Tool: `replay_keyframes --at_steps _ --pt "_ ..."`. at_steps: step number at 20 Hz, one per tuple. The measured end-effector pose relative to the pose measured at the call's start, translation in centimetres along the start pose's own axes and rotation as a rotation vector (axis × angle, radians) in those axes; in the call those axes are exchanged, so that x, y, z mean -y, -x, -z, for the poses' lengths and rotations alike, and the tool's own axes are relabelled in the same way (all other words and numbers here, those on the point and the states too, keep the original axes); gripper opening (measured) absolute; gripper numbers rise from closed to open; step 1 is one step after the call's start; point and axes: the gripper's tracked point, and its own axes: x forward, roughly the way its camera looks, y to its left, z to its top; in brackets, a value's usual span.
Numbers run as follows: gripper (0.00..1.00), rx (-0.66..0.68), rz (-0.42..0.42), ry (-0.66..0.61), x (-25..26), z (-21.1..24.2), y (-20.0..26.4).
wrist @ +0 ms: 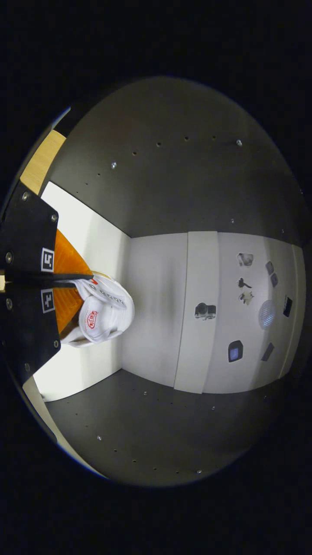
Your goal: Open the shoe cabinet door, grab the shoes and put them into the shoe cabinet, then close the shoe cabinet door.
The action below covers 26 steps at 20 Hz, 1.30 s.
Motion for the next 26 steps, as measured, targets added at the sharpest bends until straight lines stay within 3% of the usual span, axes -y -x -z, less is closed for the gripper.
replay_keyframes --at_steps 5,9,14,20,26 --pt "0.02 -0.055 0.005 -0.044 0.2 1.5 -1.9" --pt "0.20 -0.042 0.026 -0.019 0.0 1.4 -1.1" --pt "0.25 0.025 0.052 -0.051 0.7 -0.3 1.4" --pt "0.25 0.146 0.032 -0.054 -0.8 -2.6 9.4" --pt "0.25 0.272 0.026 -0.055 -2.8 -0.8 21.5"
